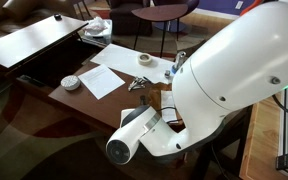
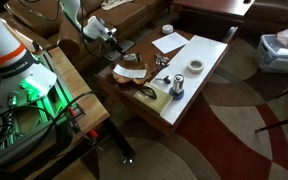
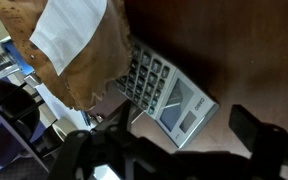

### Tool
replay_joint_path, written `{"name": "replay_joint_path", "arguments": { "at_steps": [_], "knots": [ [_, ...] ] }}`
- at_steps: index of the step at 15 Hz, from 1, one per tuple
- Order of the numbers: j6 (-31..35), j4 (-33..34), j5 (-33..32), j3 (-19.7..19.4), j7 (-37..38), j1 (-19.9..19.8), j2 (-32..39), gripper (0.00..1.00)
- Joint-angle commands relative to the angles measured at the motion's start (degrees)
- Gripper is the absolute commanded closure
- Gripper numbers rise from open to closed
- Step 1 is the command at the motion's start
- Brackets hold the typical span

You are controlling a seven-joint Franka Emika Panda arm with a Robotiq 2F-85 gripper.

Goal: Pick up the calculator and put it in the brown bowl

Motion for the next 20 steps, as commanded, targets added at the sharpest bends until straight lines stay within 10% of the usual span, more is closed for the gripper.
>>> {"name": "replay_joint_path", "arguments": {
  "at_steps": [1, 20],
  "knots": [
    [-2.7, -0.8, -2.5, -0.3, 1.9, 0.8, 0.0, 0.00],
    [-5.4, -1.3, -5.8, 0.4, 1.4, 1.2, 0.0, 0.00]
  ]
}}
